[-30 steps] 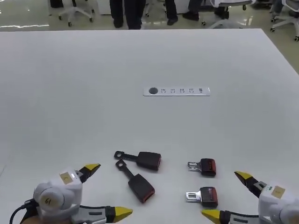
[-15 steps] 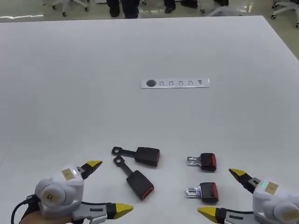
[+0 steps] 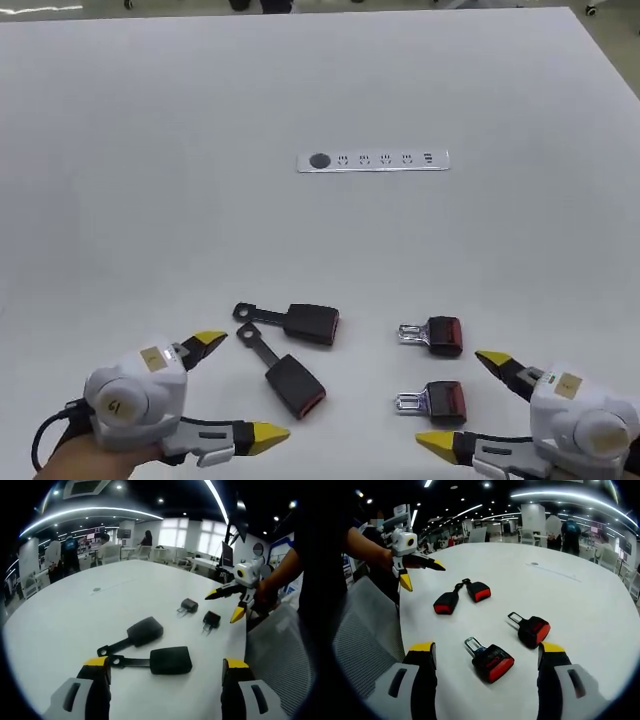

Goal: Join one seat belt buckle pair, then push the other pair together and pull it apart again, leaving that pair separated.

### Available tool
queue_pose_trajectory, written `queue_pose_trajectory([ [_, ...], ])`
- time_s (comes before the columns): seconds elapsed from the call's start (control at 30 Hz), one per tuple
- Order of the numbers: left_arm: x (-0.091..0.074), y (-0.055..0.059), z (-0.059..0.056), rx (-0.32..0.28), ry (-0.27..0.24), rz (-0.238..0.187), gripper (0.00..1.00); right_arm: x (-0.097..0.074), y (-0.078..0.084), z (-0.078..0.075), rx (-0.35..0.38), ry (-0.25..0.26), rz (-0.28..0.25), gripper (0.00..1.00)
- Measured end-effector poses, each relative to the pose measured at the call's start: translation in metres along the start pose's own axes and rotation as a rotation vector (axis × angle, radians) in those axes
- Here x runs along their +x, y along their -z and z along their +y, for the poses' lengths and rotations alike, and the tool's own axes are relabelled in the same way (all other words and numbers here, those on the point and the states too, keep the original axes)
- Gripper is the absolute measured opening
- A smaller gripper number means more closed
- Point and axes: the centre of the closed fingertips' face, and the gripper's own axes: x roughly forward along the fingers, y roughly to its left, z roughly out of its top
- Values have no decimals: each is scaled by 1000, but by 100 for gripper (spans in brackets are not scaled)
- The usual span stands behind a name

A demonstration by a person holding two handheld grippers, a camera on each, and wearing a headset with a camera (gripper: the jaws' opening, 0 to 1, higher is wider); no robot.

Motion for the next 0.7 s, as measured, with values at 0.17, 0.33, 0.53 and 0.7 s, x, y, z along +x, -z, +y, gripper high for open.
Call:
queue_pose_trajectory([
  [0.17,6,1,-1,5,19,10,93,6,3,-2,-6,-24,15,82],
  [0.33,12,4,1,15,43,18,91,11,3,1,-11,-49,28,82],
  [0.53,20,0,-4,30,78,30,89,16,9,1,-22,-83,58,79],
  [0.7,27,0,-13,60,121,61,87,18,16,2,-33,-110,82,78],
])
